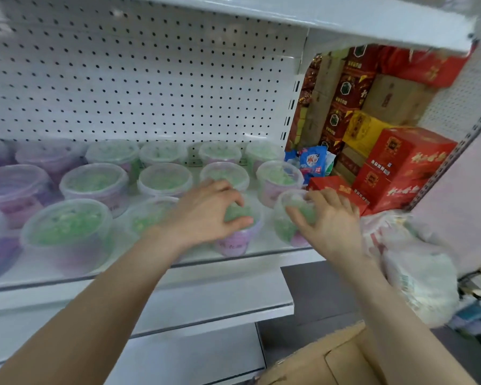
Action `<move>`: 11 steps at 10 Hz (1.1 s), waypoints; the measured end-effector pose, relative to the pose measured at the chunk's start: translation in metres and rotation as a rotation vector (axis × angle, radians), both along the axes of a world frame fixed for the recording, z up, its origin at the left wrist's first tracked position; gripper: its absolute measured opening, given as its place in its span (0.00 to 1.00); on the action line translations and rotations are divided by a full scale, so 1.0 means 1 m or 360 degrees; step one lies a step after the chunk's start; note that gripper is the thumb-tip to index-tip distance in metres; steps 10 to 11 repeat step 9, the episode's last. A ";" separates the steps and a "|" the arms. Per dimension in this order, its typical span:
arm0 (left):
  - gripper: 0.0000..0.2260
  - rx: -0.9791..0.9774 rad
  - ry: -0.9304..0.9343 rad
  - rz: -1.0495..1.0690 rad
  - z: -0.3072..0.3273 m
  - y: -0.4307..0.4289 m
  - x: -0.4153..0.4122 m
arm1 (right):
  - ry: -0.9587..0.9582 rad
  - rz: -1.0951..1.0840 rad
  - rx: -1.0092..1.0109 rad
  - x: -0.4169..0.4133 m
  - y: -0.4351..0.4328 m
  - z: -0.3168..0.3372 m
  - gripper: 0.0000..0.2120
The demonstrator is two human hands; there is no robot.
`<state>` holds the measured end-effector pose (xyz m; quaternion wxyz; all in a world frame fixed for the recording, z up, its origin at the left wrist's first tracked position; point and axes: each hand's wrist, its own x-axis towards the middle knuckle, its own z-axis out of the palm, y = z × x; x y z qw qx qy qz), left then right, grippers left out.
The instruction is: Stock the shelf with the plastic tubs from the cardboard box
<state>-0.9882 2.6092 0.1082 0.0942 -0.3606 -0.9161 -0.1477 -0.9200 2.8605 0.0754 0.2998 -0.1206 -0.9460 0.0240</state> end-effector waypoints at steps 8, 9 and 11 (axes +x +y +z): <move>0.22 -0.0107 0.0358 -0.0041 0.009 -0.062 0.049 | -0.0179 -0.0031 0.0479 0.040 -0.061 0.012 0.26; 0.21 -0.0156 0.0462 -0.0011 0.021 -0.077 0.059 | -0.0100 0.0129 0.0593 0.051 -0.078 0.031 0.25; 0.21 -0.0156 0.0462 -0.0011 0.021 -0.077 0.059 | -0.0100 0.0129 0.0593 0.051 -0.078 0.031 0.25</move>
